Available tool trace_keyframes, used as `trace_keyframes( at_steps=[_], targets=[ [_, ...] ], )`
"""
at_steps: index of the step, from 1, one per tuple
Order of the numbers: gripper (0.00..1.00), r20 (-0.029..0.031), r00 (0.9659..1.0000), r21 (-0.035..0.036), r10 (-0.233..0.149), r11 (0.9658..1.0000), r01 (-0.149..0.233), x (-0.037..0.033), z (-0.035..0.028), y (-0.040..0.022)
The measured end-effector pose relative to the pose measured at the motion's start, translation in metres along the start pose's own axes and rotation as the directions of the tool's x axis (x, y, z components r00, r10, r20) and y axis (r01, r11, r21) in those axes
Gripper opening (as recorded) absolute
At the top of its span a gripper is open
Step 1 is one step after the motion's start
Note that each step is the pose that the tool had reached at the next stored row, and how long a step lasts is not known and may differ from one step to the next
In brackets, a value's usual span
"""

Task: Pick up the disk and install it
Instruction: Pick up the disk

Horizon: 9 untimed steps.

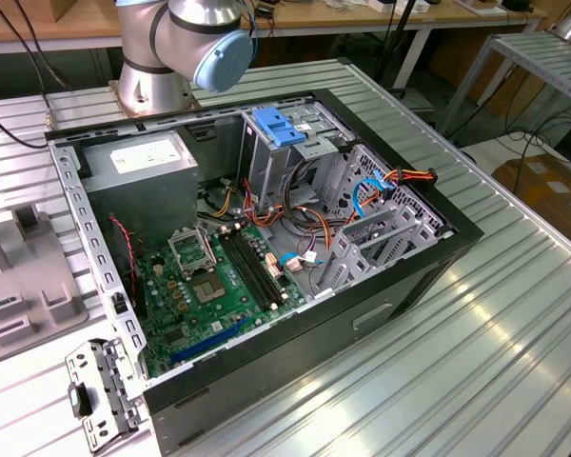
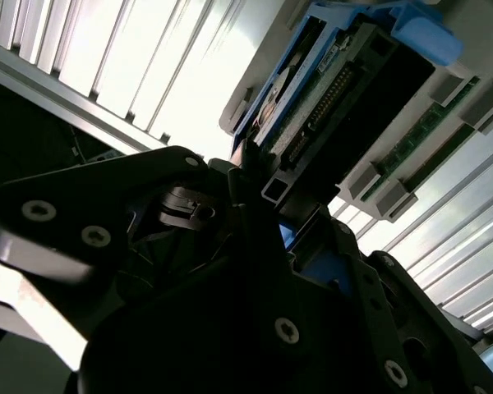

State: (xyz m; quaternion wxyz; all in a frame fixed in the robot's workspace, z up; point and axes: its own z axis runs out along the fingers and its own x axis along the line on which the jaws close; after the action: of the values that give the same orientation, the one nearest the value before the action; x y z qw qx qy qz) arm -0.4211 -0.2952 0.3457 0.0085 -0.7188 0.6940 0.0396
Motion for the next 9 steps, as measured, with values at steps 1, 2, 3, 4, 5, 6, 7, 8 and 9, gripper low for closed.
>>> trace_keyframes(
  at_steps=[1,2,3,4,5,6,7,8,9],
  targets=[
    [0.37,0.0,1.0,0.0,0.0,1.0,0.0,0.0,-0.0005,0.0],
    [0.37,0.0,1.0,-0.0001,0.0,1.0,0.0,-0.0001,-0.0012,0.0001],
    [0.37,0.0,1.0,-0.0001,0.0,1.0,0.0,-0.0001,-0.0018,0.0001],
    [0.37,-0.0001,1.0,-0.0001,0.0,1.0,0.0,-0.0002,-0.0029,0.0001],
    [0.37,0.0,1.0,-0.0001,0.0,1.0,0.0,-0.0003,-0.0036,0.0002],
    [0.37,0.0,1.0,0.0,0.0,1.0,0.0,-0.0003,-0.0048,0.0002],
    [0.37,0.0,1.0,-0.0001,0.0,1.0,0.0,-0.0004,-0.0059,0.0003],
    [0.37,0.0,1.0,0.0,0.0,1.0,0.0,-0.0005,-0.0068,0.0003],
    [0.37,0.0,1.0,0.0,0.0,1.0,0.0,-0.0005,-0.0075,0.0003]
  ],
)
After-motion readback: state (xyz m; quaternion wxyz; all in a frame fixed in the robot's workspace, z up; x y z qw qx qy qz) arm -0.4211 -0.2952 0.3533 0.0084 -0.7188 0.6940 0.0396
